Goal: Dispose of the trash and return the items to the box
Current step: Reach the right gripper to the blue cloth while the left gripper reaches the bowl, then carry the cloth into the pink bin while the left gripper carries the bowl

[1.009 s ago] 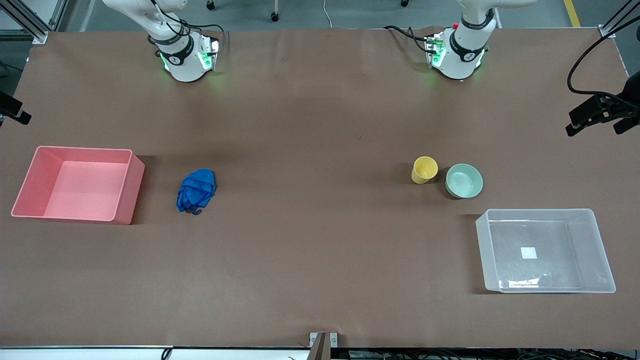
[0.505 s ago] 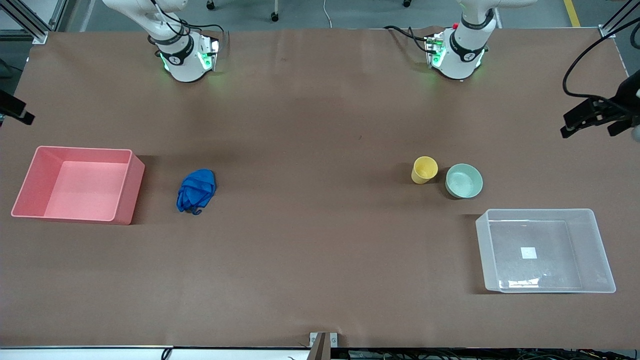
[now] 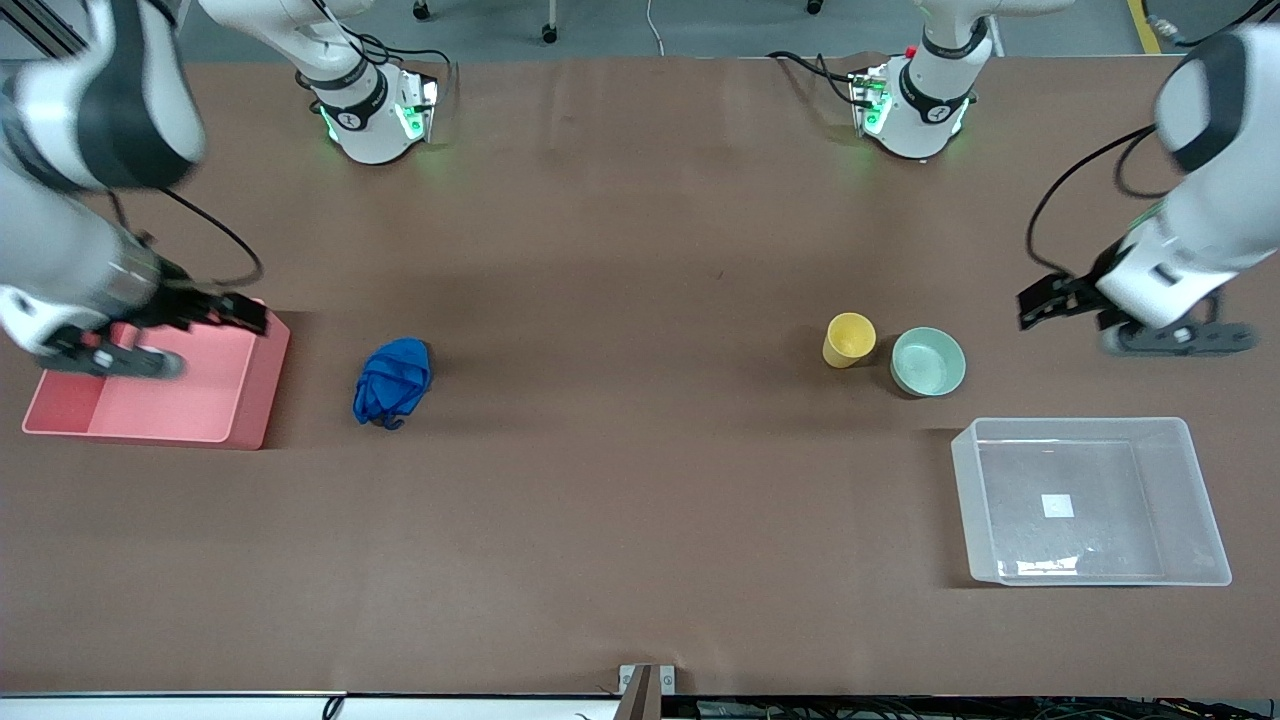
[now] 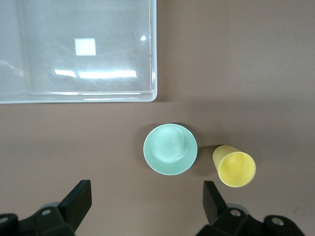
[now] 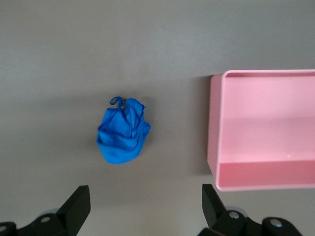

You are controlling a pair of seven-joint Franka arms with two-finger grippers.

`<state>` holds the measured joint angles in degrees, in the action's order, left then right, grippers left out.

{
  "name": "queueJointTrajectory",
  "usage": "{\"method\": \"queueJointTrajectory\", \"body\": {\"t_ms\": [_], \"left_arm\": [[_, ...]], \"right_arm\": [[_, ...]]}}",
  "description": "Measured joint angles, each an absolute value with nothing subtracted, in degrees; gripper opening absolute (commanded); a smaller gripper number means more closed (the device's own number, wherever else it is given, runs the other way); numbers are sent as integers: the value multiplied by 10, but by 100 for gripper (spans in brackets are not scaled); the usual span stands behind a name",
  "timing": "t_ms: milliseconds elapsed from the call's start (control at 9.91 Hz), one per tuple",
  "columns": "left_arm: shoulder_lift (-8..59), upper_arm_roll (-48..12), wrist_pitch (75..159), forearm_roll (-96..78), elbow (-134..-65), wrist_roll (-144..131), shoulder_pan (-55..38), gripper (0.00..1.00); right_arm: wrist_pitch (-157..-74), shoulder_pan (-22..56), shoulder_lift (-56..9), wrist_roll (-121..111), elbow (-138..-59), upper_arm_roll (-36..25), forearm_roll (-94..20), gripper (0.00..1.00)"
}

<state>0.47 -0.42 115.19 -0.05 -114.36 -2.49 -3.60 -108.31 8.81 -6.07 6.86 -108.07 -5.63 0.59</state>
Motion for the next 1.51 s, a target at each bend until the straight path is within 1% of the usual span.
{"method": "queueJointTrajectory", "body": {"t_ms": [202, 303, 404, 606, 706, 807, 908, 1009, 1211, 1312, 1413, 1514], "left_arm": [[10, -4, 1322, -1, -1284, -24, -36, 100], [22, -3, 1390, -1, -1335, -24, -35, 99], [44, -3, 1444, -1, -1365, -24, -35, 96], [104, -3, 1520, -1, -1380, -24, -35, 94], [133, -3, 1549, -1, -1380, -24, -35, 92], [157, -3, 1572, -1, -1379, -24, -34, 79], [174, -3, 1591, -1, -1379, -24, -34, 3], [186, -3, 1602, -1, -1379, -24, -32, 0], [189, -3, 1606, -1, -1379, -12, -29, 0], [189, -2, 1606, -1, -1379, -10, -29, 0], [187, -2, 1606, -1, -1380, -10, -27, 0], [181, -2, 1605, -1, -1381, -6, -26, 0]], "right_arm": [[-1243, 98, -81, 69, -1207, -56, 6, 100], [-1313, 107, -100, 69, -1249, -56, 6, 100], [-1377, 119, -124, 75, -1274, -56, 6, 100], [-1473, 150, -183, 111, -1287, -55, 6, 100], [-1502, 177, -209, 137, -1287, -55, 6, 100], [-1520, 197, -227, 151, -1287, -55, 6, 97], [-1530, 205, -236, 153, -1288, -56, 7, 87], [-1531, 205, -237, 153, -1289, -59, 19, 75], [-1532, 200, -237, 153, -1290, -67, 61, 54], [-1535, 192, -237, 153, -1291, -69, 80, 35], [-1546, 179, -237, 153, -1294, -70, 91, 5], [-1554, 173, -237, 153, -1296, -70, 92, 1]]}}
